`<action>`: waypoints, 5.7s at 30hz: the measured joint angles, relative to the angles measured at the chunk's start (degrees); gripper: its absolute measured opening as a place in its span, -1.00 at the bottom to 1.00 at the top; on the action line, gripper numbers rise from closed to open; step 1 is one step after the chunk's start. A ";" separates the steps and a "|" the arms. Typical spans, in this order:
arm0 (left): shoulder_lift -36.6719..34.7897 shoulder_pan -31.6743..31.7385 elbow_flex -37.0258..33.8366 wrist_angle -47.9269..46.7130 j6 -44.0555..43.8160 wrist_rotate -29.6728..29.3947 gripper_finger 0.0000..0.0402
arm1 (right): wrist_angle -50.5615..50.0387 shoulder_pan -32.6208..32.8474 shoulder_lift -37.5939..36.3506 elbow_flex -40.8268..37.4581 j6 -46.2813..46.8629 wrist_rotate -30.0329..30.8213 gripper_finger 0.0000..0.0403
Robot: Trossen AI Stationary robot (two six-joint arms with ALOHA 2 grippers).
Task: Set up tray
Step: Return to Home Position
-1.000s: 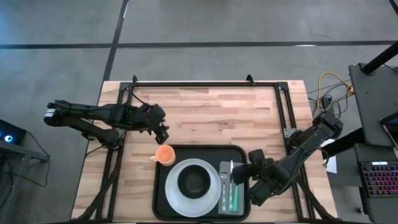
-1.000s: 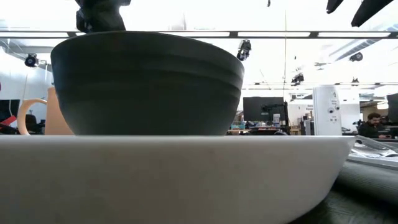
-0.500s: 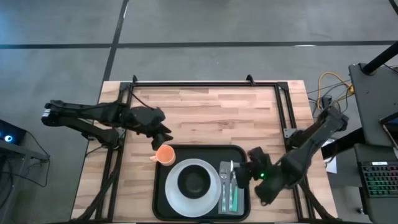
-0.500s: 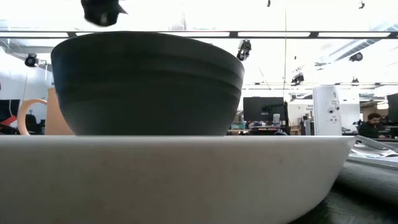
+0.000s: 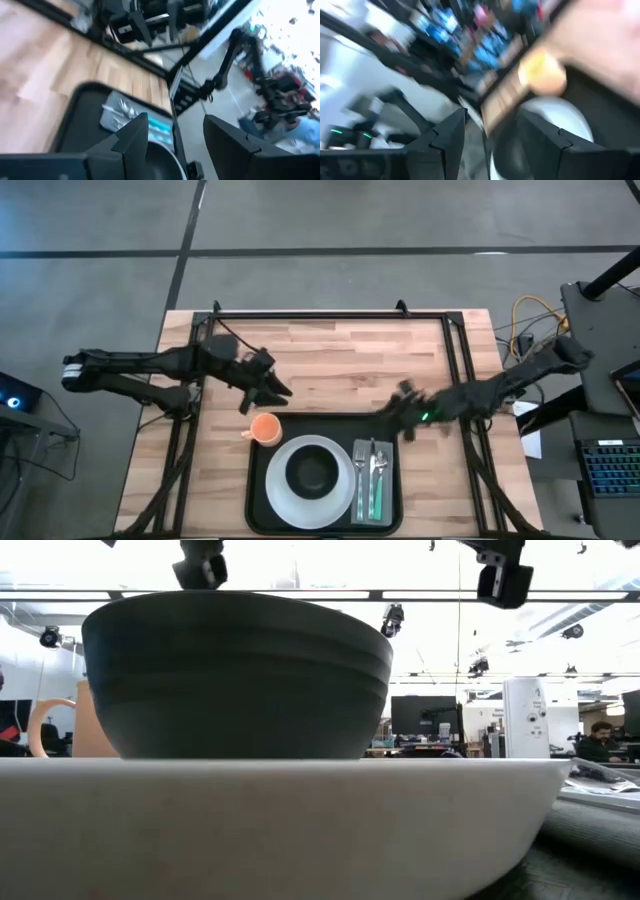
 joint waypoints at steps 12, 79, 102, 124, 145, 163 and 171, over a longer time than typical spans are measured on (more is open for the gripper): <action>-15.50 8.39 -4.60 0.15 4.19 -0.23 -0.15 | -15.26 -19.56 -34.88 -11.88 -10.34 -11.93 -0.18; -44.44 18.69 -48.30 33.74 4.24 -13.69 -0.15 | -10.69 -29.22 -59.71 -32.36 -21.69 -14.91 -0.26; -56.29 2.43 -48.41 33.44 4.24 -13.80 -0.15 | -10.86 -28.54 -59.71 -32.41 -21.69 -14.81 -0.30; -56.15 2.30 -48.41 8.62 4.23 -16.19 -0.15 | -10.86 -28.56 -59.71 -32.43 -21.69 -14.94 -0.30; -43.24 2.30 -48.39 8.37 4.24 -16.20 -0.15 | -10.88 -28.56 -59.15 -32.45 -21.68 -14.89 -0.30; -33.79 2.30 -48.37 8.37 4.24 -16.20 -0.15 | -10.84 -28.56 -59.12 -32.45 -21.69 -14.89 -0.31; -31.40 2.32 -48.37 8.35 4.23 -16.20 -0.15 | -10.84 -28.56 -59.12 -32.45 -21.69 -14.89 -0.35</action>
